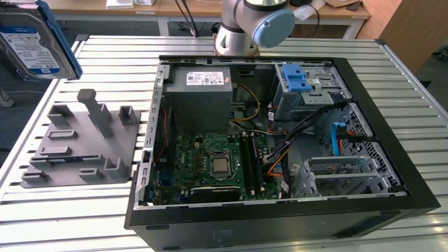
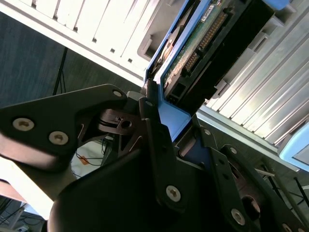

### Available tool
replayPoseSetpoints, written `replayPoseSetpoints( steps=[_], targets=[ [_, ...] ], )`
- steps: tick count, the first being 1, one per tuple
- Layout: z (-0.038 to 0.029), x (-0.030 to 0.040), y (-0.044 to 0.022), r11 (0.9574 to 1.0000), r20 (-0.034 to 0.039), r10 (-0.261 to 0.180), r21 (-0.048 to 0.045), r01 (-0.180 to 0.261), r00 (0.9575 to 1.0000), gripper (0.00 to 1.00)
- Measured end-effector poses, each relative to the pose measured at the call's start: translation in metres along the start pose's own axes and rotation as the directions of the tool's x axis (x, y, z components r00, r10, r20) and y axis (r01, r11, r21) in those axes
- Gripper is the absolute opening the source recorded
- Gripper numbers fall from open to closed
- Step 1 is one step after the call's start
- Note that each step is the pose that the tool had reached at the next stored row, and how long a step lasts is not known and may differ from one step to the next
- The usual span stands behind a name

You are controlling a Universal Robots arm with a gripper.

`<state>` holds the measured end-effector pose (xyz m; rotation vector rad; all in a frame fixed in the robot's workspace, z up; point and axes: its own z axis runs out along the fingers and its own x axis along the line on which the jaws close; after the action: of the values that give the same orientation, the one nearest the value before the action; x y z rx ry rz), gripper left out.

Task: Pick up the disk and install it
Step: 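Pick up the disk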

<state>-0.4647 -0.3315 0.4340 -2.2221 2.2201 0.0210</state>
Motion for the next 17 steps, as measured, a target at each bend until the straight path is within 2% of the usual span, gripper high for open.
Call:
replayPoseSetpoints(
  steps=[17],
  targets=[
    [-0.0203,-0.0002,0.0002,1.0000,0.0001,0.000,0.0002,0.000,1.0000,0.36]
  ],
)
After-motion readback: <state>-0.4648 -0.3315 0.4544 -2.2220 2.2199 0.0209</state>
